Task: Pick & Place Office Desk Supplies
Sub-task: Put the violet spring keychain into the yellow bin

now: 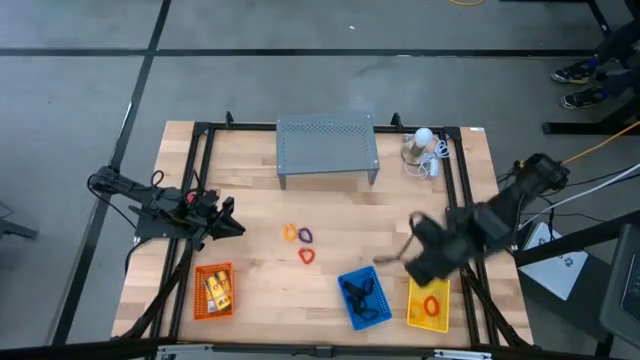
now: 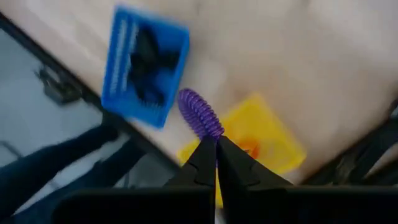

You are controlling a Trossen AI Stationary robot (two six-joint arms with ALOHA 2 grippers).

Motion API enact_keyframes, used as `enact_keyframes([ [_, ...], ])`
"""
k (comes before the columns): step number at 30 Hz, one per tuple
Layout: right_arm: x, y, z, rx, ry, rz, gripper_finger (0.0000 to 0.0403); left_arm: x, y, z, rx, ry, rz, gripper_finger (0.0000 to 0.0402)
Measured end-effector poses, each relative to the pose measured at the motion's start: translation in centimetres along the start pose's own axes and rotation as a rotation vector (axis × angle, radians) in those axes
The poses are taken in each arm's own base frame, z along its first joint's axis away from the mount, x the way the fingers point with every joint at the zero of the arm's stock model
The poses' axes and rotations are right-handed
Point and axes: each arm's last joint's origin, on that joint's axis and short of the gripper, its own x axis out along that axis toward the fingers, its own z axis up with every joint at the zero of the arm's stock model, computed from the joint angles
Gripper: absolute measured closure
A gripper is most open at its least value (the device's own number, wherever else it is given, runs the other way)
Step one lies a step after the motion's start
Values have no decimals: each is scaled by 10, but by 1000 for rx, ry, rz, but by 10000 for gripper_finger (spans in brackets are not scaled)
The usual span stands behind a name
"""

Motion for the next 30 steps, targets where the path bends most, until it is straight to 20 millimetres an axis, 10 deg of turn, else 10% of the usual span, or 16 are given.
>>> enact_keyframes([
  [9,62,1,-70,165,86,21,403,0,0,0,0,0,0,347],
  [30,143,-44,-68,-139,123,-131,403,0,2,1,1,-12,18,347],
])
